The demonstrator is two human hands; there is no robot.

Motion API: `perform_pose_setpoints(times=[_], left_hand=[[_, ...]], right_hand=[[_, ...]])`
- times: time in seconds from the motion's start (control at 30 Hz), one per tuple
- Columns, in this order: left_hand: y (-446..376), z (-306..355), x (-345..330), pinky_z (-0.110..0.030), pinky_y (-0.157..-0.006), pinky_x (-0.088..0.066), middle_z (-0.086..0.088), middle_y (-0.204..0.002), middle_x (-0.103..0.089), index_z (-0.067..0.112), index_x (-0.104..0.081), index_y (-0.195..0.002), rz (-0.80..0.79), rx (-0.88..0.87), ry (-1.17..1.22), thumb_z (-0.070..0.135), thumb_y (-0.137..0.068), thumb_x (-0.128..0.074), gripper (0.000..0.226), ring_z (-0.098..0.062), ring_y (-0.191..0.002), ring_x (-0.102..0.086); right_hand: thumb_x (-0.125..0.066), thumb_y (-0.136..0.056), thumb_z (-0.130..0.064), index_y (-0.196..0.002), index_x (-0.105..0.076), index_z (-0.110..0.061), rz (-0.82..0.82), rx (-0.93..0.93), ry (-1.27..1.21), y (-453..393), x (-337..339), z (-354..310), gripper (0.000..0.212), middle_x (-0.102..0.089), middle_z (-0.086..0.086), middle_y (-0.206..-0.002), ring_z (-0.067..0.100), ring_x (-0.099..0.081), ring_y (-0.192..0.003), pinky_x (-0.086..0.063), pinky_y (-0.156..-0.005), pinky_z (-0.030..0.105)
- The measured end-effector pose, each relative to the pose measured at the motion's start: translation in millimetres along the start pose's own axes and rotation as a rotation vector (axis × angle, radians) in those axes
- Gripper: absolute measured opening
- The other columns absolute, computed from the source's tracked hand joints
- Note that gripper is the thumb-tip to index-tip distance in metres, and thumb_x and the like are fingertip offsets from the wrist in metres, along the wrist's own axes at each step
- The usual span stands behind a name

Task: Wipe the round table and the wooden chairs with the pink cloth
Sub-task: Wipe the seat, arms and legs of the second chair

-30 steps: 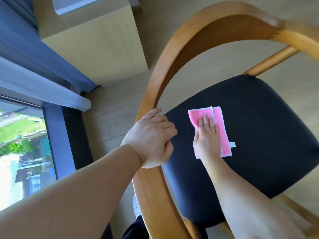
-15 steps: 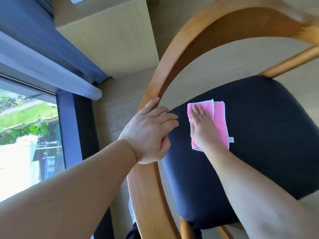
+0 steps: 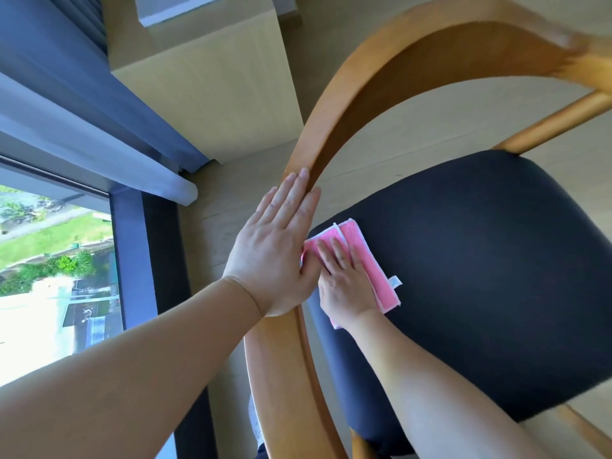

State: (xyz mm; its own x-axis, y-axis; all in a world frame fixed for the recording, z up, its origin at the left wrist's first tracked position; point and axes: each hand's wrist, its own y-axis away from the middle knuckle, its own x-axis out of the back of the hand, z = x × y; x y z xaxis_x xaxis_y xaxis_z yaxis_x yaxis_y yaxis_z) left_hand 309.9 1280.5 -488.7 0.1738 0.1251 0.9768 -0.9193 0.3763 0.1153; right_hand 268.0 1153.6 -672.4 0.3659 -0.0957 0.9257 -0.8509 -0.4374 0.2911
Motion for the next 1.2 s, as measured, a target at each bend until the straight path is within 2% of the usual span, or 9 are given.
perform_pose_setpoints(times=[0.17,0.37,0.5,0.63,0.8,0.93,1.07,1.13,1.2], left_hand=[[8.9,-10.2,1.5,-0.032,-0.120,0.002,-0.006,-0.159,-0.006,0.011,-0.020,-0.151,-0.071,-0.079,-0.041,0.041,-0.089,-0.029,0.069,-0.017,-0.147,0.002],[14.8,-12.5,2.5,-0.032,-0.120,0.000,-0.010,-0.158,-0.011,0.006,-0.021,-0.150,-0.054,-0.076,-0.031,0.031,-0.088,-0.034,0.069,-0.019,-0.147,-0.002],[15.0,-11.8,3.9,-0.034,-0.120,-0.003,-0.012,-0.158,-0.012,0.003,-0.023,-0.149,-0.028,-0.053,0.009,0.032,-0.086,-0.031,0.070,-0.020,-0.147,-0.004],[14.2,-12.9,4.3,-0.037,-0.120,-0.007,-0.010,-0.158,-0.012,0.005,-0.026,-0.149,-0.019,-0.058,0.032,0.035,-0.084,-0.029,0.072,-0.021,-0.147,-0.007],[13.7,-15.3,2.9,-0.032,-0.120,0.001,-0.009,-0.159,-0.010,0.009,-0.025,-0.150,-0.033,-0.069,0.028,0.033,-0.084,-0.037,0.071,-0.020,-0.147,-0.004],[14.0,-14.7,4.2,-0.036,-0.120,-0.003,-0.011,-0.158,-0.012,0.012,-0.030,-0.148,-0.037,-0.080,0.025,0.031,-0.084,-0.039,0.067,-0.025,-0.147,-0.006],[12.8,-14.6,4.2,-0.040,-0.120,-0.007,-0.011,-0.158,-0.013,0.014,-0.033,-0.147,-0.045,-0.079,0.021,0.029,-0.085,-0.043,0.065,-0.026,-0.147,-0.007],[13.3,-14.2,4.4,-0.041,-0.120,-0.006,-0.012,-0.159,-0.013,0.014,-0.034,-0.147,-0.053,-0.078,0.012,0.029,-0.085,-0.043,0.064,-0.027,-0.147,-0.007],[13.9,-13.9,5.6,-0.042,-0.120,-0.007,-0.013,-0.158,-0.013,0.015,-0.035,-0.147,-0.057,-0.083,-0.006,0.031,-0.086,-0.037,0.062,-0.028,-0.147,-0.008]], right_hand=[[-0.040,-0.095,-0.017,-0.152,-0.004,-0.013,0.011,0.088,-0.036,-1.7,0.5,14.0,0.067,0.002,0.005,-0.160,0.021,0.026,-0.137,0.028,-0.106,0.033],[-0.058,-0.089,-0.013,-0.152,-0.007,-0.011,-0.043,0.134,0.048,-0.7,19.4,61.4,0.081,0.001,0.009,-0.160,0.026,0.007,-0.147,0.024,-0.109,0.028],[-0.040,-0.094,-0.013,-0.151,0.000,-0.014,0.024,-0.032,0.101,-8.0,35.0,109.5,0.070,0.006,0.005,-0.160,0.023,0.010,-0.147,0.033,-0.103,0.026],[-0.041,-0.089,-0.002,-0.152,-0.009,-0.012,0.167,-0.270,0.063,-7.2,50.0,165.9,0.072,-0.004,0.006,-0.160,0.021,0.001,-0.147,0.010,-0.118,0.031],[-0.043,-0.088,0.006,-0.151,-0.018,-0.009,0.184,-0.352,-0.061,-11.9,43.5,175.4,0.070,-0.012,0.010,-0.159,0.023,-0.006,-0.147,0.005,-0.118,0.028],[-0.046,-0.087,0.012,-0.149,-0.026,-0.009,0.205,-0.256,-0.139,-9.4,35.4,162.8,0.068,-0.019,0.011,-0.158,0.023,-0.010,-0.147,0.004,-0.116,0.023],[-0.052,-0.082,0.012,-0.148,-0.023,-0.005,0.164,-0.058,-0.195,-5.2,20.6,120.4,0.074,-0.015,0.016,-0.157,0.028,-0.008,-0.147,0.025,-0.103,0.013],[-0.052,-0.083,0.011,-0.147,-0.024,-0.006,0.128,0.043,-0.219,0.5,12.7,89.3,0.073,-0.015,0.018,-0.156,0.032,-0.009,-0.146,0.025,-0.106,0.018],[-0.048,-0.085,0.012,-0.145,-0.033,-0.006,0.135,0.141,-0.244,13.5,4.2,53.5,0.064,-0.027,0.020,-0.152,0.036,-0.018,-0.143,0.009,-0.116,0.035]])
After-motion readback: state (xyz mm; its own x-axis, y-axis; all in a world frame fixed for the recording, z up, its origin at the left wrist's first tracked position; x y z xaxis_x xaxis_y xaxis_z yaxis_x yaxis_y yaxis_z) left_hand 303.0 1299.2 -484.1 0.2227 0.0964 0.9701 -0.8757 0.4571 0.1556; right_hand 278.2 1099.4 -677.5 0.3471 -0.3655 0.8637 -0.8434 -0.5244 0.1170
